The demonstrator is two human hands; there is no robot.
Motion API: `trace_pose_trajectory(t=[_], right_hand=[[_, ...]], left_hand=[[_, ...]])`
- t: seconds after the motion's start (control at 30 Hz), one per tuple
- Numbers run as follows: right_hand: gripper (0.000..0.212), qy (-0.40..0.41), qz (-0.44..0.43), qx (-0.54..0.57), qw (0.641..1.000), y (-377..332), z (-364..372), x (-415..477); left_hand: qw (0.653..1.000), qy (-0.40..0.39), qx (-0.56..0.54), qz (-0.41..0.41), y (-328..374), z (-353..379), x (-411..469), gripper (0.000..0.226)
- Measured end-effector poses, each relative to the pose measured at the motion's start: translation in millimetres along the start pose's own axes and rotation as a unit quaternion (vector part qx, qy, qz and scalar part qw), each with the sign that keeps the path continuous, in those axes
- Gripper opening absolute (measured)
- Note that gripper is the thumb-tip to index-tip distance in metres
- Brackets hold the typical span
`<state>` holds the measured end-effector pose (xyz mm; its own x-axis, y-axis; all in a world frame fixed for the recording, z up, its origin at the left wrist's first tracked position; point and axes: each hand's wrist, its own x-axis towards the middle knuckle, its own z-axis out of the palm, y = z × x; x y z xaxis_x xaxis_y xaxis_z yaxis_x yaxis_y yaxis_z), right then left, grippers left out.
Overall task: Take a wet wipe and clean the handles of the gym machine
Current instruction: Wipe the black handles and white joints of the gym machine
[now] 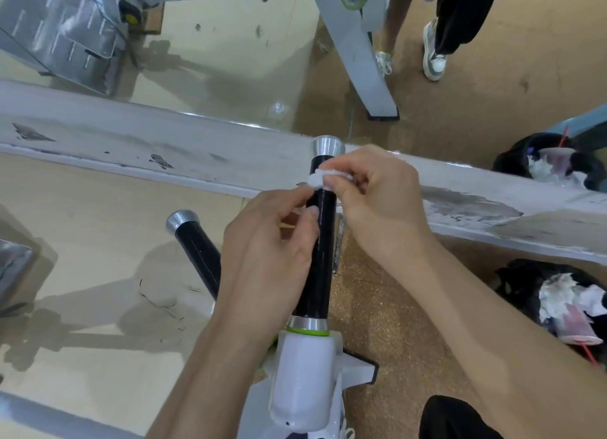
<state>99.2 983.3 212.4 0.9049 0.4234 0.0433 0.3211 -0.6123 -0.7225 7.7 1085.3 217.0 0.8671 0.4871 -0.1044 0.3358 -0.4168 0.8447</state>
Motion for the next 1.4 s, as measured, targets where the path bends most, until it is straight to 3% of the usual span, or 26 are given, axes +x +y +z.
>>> trace_pose_trajectory(t=[0.1,0.27,0.43,0.63,0.83,0.97,1.1,1.2,1.4], right_hand=[[0.011,-0.058,-0.021,0.009,0.998,-1,1,-25],[0.027,-0.158,0.101,0.165,0.968,-3,-15,-24],[0.035,-0.064,0.19,0.316,0.927,-1,-11,-35],[0.032,-0.044,0.19,0.24,0.951,-1,-3,-38],[0.03,-0.02,0.143,0.143,0.979,-5,0,-14],[0.029,-0.03,0.113,0.076,0.99,-9,-3,-5],[0.032,-0.051,0.106,0.07,0.991,-8,-5,-6],[0.033,-0.052,0.111,0.082,0.989,-8,-5,-5],[0.036,-0.067,0.128,0.09,0.985,-9,-7,-6]], left_hand=[[0.999,0.014,-0.01,-0.031,-2,-5,1,0.009],[0.996,-0.043,-0.06,-0.049,6,-6,4,0.016],[0.986,-0.001,-0.136,-0.097,5,4,26,0.008],[0.969,0.054,-0.207,-0.125,-2,22,59,0.019],[0.974,0.109,-0.174,-0.091,-10,26,67,0.007],[0.979,0.084,-0.148,-0.114,-16,24,68,0.003],[0.949,0.009,-0.285,-0.137,-14,19,60,0.007],[0.93,-0.003,-0.335,-0.153,-11,19,57,0.007],[0.955,-0.012,-0.253,-0.156,-19,10,38,0.006]])
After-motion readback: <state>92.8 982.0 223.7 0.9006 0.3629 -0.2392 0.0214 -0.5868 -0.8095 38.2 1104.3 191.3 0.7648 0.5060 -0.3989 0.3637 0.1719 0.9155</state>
